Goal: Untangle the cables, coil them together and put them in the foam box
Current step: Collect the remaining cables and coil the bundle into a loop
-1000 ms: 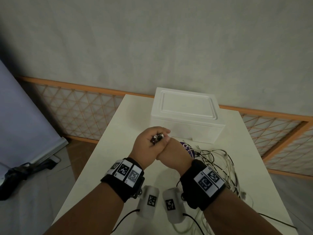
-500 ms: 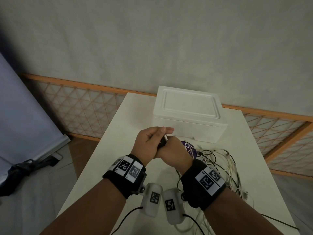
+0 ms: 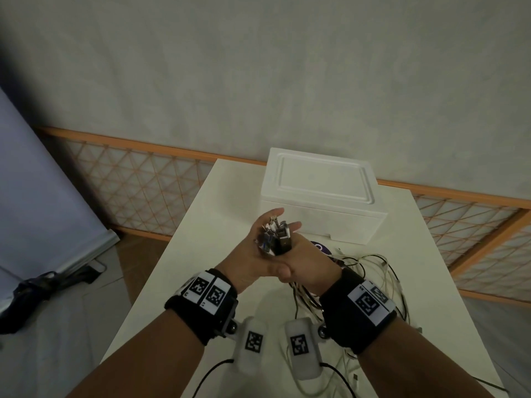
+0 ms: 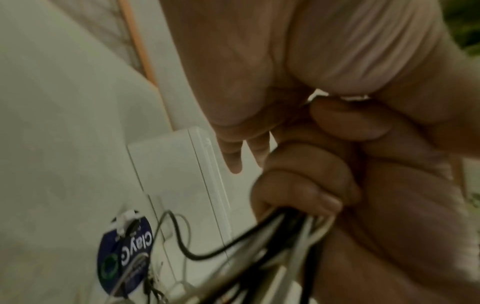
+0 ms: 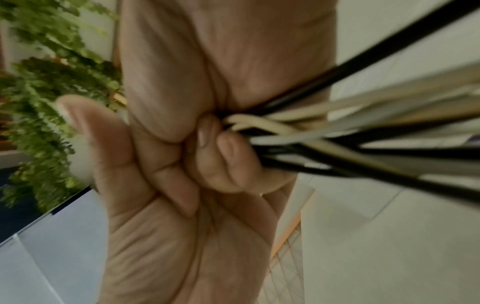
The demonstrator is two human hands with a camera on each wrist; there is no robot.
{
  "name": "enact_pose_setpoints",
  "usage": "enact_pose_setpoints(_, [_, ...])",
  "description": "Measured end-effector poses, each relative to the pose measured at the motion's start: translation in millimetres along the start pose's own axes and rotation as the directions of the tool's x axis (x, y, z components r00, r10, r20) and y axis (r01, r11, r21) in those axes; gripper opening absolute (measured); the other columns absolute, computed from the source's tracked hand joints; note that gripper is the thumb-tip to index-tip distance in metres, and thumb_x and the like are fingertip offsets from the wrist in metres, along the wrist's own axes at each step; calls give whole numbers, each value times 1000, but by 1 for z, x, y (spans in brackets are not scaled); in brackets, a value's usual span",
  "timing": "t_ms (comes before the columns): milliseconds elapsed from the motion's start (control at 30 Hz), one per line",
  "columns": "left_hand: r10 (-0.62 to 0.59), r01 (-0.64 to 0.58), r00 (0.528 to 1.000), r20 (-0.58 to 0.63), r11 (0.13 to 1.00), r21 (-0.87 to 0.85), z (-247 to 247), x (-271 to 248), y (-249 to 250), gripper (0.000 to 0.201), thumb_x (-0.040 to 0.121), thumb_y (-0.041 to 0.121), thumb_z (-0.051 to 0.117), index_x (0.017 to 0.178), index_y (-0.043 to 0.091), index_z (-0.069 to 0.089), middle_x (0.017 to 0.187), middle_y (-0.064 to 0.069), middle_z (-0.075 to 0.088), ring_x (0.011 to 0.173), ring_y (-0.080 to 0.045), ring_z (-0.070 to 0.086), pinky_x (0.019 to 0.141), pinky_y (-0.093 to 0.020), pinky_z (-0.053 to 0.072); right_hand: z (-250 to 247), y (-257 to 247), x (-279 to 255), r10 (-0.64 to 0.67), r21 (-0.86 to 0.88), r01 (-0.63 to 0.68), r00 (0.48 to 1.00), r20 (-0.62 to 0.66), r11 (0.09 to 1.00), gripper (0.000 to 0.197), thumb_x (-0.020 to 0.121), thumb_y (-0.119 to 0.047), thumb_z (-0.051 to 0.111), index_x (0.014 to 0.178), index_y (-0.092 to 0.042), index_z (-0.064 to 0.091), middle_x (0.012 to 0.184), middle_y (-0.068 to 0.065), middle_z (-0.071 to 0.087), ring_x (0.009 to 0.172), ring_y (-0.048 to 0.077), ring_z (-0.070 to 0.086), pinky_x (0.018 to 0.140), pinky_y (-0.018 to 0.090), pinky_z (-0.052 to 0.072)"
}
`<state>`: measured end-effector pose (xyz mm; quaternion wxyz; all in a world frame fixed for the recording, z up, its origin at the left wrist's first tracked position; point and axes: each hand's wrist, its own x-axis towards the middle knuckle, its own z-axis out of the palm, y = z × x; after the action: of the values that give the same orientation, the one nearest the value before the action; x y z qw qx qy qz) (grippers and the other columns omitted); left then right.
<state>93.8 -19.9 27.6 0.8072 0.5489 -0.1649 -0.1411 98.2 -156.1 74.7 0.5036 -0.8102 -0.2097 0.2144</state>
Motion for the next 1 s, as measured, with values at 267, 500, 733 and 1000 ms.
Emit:
enact_pose_setpoints(267, [218, -181, 960, -174, 961, 210, 21, -3, 9, 38, 72, 5, 75, 103, 16, 57, 95, -12, 71, 106, -30, 66, 82, -47, 56, -2, 2, -7, 22, 256, -65, 986, 168, 964, 27, 75, 14, 60, 68, -12, 55, 59, 2, 50, 51, 12, 44, 47, 21, 37])
enact_pose_setpoints(500, [309, -176, 887, -342, 912, 370, 25, 4, 26, 22, 76, 3, 72, 83, 18, 58, 76, -10, 61, 76, -38, 66, 77, -48, 56, 10, 10, -11, 38, 145, -39, 999, 9, 989, 18, 83, -15, 63, 70, -6, 56, 53, 4, 52, 48, 12, 48, 53, 21, 41])
enact_pose_setpoints(733, [-17, 66, 864, -503, 995, 79, 7, 7, 28, 55, 77, 12, 77, 123, 27, 50, 122, -6, 54, 96, -15, 62, 85, -32, 51, 0, 33, -3, -118, -556, 1, 978, -174, 831, 31, 100, -39, 38, 87, -13, 46, 78, 2, 55, 69, 21, 51, 63, 34, 40])
enact_pose_setpoints(1000, [-91, -124, 991, 95, -403, 907, 16, 3, 8, 92, 83, 37, 67, 154, 19, 10, 154, -7, 35, 148, -24, 16, 107, -52, -27, 6, 31, 3, 119, -580, -148, 989, -88, 801, 34, 98, -10, 38, 127, 3, 51, 129, 24, 54, 118, 36, 52, 94, 41, 42])
